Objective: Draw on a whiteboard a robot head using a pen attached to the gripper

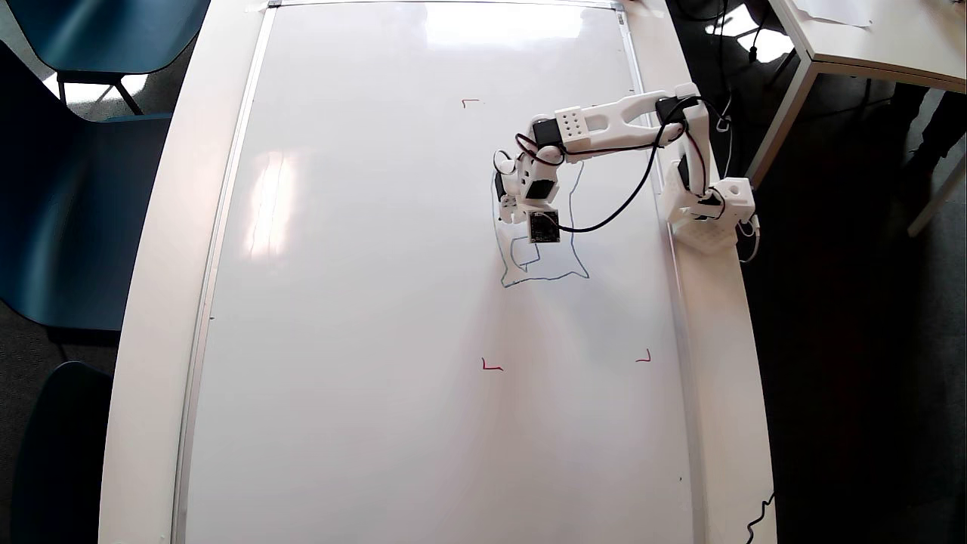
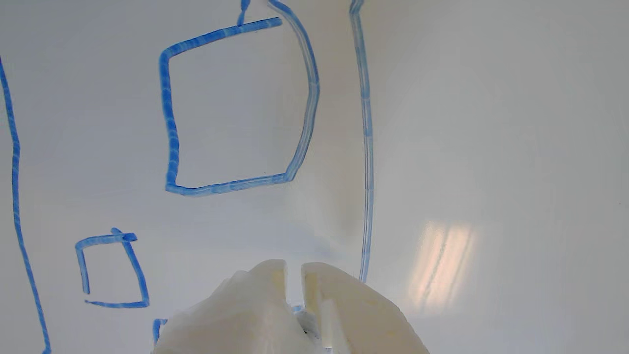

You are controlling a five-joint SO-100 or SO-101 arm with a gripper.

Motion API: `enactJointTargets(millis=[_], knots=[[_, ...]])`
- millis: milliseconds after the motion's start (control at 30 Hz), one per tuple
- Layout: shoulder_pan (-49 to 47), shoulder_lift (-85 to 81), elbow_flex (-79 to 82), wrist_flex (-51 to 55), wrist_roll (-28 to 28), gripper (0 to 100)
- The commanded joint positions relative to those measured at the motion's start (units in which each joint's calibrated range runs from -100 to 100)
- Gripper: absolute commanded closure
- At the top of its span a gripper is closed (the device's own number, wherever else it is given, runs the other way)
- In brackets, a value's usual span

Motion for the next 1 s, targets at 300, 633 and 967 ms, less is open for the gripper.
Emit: enactJointTargets(millis=[300, 633, 967], knots=[[-0.27, 1.09, 0.18, -0.42, -0.45, 98], [-0.27, 2.6, -0.37, -1.2, -0.45, 98], [-0.27, 4.53, -0.64, -7.54, -0.02, 98]])
